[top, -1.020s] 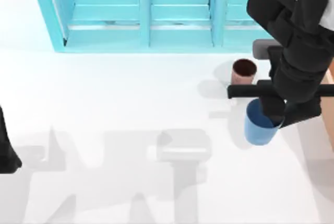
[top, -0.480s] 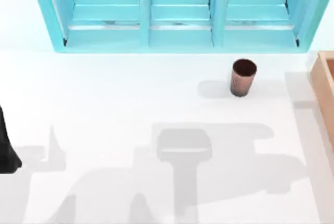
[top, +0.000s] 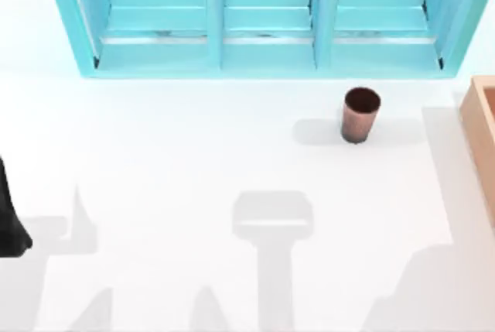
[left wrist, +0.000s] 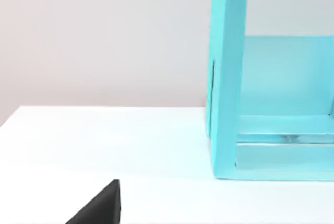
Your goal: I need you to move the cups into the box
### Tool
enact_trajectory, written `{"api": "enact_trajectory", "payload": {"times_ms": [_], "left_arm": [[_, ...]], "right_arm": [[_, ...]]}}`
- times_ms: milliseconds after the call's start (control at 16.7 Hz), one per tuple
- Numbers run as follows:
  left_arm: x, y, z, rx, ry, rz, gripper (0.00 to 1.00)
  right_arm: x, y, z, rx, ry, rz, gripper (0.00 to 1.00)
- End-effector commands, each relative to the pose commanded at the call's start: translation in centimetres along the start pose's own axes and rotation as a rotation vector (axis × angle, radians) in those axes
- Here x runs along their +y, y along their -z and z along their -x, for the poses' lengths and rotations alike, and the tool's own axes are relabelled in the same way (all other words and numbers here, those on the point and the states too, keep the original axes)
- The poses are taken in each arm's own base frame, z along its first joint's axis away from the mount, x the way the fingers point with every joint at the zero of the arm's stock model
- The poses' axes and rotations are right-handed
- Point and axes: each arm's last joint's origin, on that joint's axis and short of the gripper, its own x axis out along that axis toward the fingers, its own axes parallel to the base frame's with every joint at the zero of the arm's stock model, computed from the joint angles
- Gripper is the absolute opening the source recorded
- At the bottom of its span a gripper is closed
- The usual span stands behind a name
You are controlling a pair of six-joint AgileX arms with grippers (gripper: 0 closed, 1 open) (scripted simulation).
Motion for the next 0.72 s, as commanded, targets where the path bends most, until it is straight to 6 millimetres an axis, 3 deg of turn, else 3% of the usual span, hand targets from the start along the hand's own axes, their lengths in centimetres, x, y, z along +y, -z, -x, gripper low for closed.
{"api": "enact_trajectory", "payload": {"times_ms": [420, 720], "left_arm": [[0.0, 0.0, 0.0, 0.0, 0.0, 0.0, 1.0], [0.0, 0.0, 0.0, 0.0, 0.0, 0.0, 1.0]], "right_arm": [[-0.5, 0.5, 0.0, -0.005, 0.003, 0.002, 0.0], [-0.1, 0.5, -3.8, -0.007, 0.003, -0.002, 0.0]]}}
